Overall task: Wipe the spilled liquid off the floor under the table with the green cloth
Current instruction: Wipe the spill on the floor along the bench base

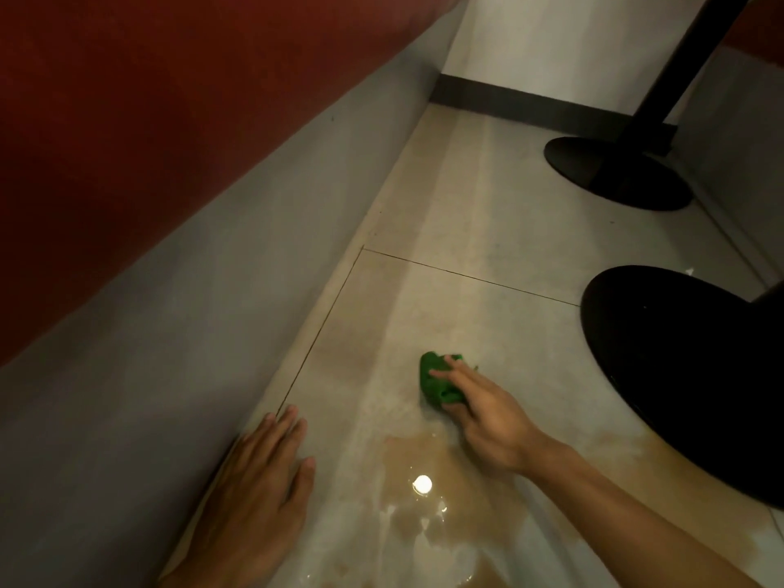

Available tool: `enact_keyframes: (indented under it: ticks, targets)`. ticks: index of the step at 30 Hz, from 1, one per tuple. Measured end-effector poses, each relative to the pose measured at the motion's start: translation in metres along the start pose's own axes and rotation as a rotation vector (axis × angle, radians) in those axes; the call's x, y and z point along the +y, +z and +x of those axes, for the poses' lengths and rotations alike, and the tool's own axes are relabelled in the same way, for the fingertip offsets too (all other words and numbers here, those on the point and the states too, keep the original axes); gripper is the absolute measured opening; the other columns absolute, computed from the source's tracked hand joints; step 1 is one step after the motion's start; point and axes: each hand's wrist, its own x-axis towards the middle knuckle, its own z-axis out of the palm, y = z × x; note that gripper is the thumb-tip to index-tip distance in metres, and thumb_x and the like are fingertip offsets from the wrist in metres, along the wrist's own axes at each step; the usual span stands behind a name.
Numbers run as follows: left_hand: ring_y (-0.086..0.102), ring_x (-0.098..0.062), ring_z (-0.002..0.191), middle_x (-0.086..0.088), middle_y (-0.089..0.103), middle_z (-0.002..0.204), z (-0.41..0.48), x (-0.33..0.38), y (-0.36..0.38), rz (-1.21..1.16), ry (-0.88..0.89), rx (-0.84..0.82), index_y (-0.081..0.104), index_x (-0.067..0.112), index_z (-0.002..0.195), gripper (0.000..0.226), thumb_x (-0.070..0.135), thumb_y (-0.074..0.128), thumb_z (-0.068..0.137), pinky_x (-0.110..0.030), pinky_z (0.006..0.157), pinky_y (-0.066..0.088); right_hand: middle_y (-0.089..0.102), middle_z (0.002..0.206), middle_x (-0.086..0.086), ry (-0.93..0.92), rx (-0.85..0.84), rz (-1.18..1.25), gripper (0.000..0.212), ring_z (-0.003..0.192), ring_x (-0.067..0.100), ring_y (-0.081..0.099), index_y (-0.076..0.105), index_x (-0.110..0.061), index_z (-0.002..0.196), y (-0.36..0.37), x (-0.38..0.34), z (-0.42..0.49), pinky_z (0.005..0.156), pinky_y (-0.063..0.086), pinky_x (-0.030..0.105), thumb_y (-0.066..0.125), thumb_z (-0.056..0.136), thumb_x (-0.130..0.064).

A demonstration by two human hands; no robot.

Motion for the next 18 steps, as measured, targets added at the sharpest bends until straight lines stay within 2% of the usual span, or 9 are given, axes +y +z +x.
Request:
enact_keyframes:
  ticks: [2, 4, 6, 8, 9, 11, 14, 16, 18]
  targets:
    - [0.038, -0.010, 0.127, -0.001, 0.057, 0.135, 0.002, 0.003, -0.001, 0.000, -0.014, 0.007, 0.064, 0.013, 0.123, 0.057, 0.046, 0.035, 0.086, -0.021, 0.107, 0.016, 0.045, 0.142, -0.012, 0.025, -0.033, 0.169, 0.035, 0.132, 0.007, 0.041, 0.051, -0.029, 0.131, -0.008, -0.002, -0.009, 0.112, 0.031, 0.024, 0.049, 0.098, -0.017]
    - [0.044, -0.013, 0.125, -0.002, 0.060, 0.131, 0.006, 0.006, 0.000, -0.004, -0.038, 0.029, 0.064, 0.012, 0.122, 0.059, 0.047, 0.034, 0.086, -0.025, 0.105, 0.020, 0.063, 0.114, -0.004, 0.120, 0.037, 0.423, 0.027, 0.107, 0.011, 0.058, 0.057, -0.028, 0.117, -0.024, -0.002, -0.014, 0.095, 0.047, 0.028, 0.047, 0.099, -0.012]
    - [0.044, -0.015, 0.125, -0.004, 0.060, 0.131, 0.010, 0.008, -0.001, 0.003, -0.021, 0.046, 0.064, 0.009, 0.123, 0.062, 0.049, 0.029, 0.090, -0.020, 0.106, 0.017, 0.063, 0.100, -0.003, 0.181, 0.202, 0.545, 0.023, 0.095, 0.012, 0.059, 0.057, -0.026, 0.109, -0.041, 0.005, -0.013, 0.083, 0.048, 0.017, 0.045, 0.099, -0.009]
    - [0.040, -0.014, 0.125, -0.006, 0.059, 0.131, 0.014, 0.009, 0.002, 0.022, 0.009, 0.054, 0.063, 0.008, 0.123, 0.069, 0.052, 0.018, 0.095, -0.020, 0.106, 0.013, 0.061, 0.099, -0.006, 0.248, 0.416, 0.488, 0.022, 0.093, 0.011, 0.056, 0.055, -0.022, 0.109, -0.056, 0.020, -0.009, 0.075, 0.042, 0.005, 0.044, 0.099, -0.006]
    - [0.039, -0.014, 0.125, -0.006, 0.059, 0.132, 0.016, 0.009, 0.004, 0.029, 0.009, 0.038, 0.063, 0.008, 0.123, 0.072, 0.053, 0.014, 0.095, -0.021, 0.106, 0.013, 0.059, 0.103, -0.004, 0.284, 0.484, 0.426, 0.023, 0.096, 0.012, 0.055, 0.053, -0.020, 0.115, -0.062, 0.031, -0.006, 0.077, 0.041, 0.008, 0.043, 0.100, -0.006]
    - [0.038, -0.014, 0.126, -0.005, 0.058, 0.133, 0.016, 0.010, 0.007, 0.033, -0.010, 0.014, 0.063, 0.009, 0.123, 0.067, 0.051, 0.020, 0.094, -0.025, 0.106, 0.017, 0.054, 0.118, 0.003, 0.375, 0.495, 0.286, 0.031, 0.107, 0.018, 0.051, 0.049, -0.016, 0.129, -0.064, 0.055, 0.005, 0.088, 0.040, 0.023, 0.041, 0.100, -0.009]
    - [0.036, -0.013, 0.126, -0.002, 0.057, 0.134, 0.016, 0.011, 0.009, 0.057, -0.022, 0.012, 0.063, 0.010, 0.124, 0.059, 0.044, 0.034, 0.086, -0.029, 0.102, 0.022, 0.042, 0.142, 0.013, 0.462, 0.311, 0.066, 0.039, 0.128, 0.029, 0.042, 0.042, -0.015, 0.139, -0.049, 0.088, 0.030, 0.106, 0.033, 0.037, 0.044, 0.100, -0.017]
    - [0.037, -0.012, 0.126, -0.001, 0.057, 0.134, 0.016, 0.009, 0.007, 0.057, -0.014, 0.017, 0.063, 0.011, 0.124, 0.058, 0.044, 0.035, 0.085, -0.023, 0.104, 0.016, 0.030, 0.152, 0.012, 0.443, 0.236, 0.021, 0.043, 0.138, 0.030, 0.031, 0.038, -0.019, 0.142, -0.034, 0.088, 0.053, 0.115, 0.025, 0.040, 0.044, 0.100, -0.022]
    - [0.036, -0.010, 0.127, 0.001, 0.057, 0.135, 0.017, 0.006, 0.005, 0.048, -0.010, -0.001, 0.062, 0.013, 0.125, 0.057, 0.044, 0.035, 0.086, -0.021, 0.104, 0.014, 0.028, 0.154, 0.013, 0.382, 0.225, 0.016, 0.045, 0.140, 0.030, 0.028, 0.039, -0.018, 0.143, -0.023, 0.068, 0.075, 0.115, 0.021, 0.034, 0.047, 0.099, -0.022]
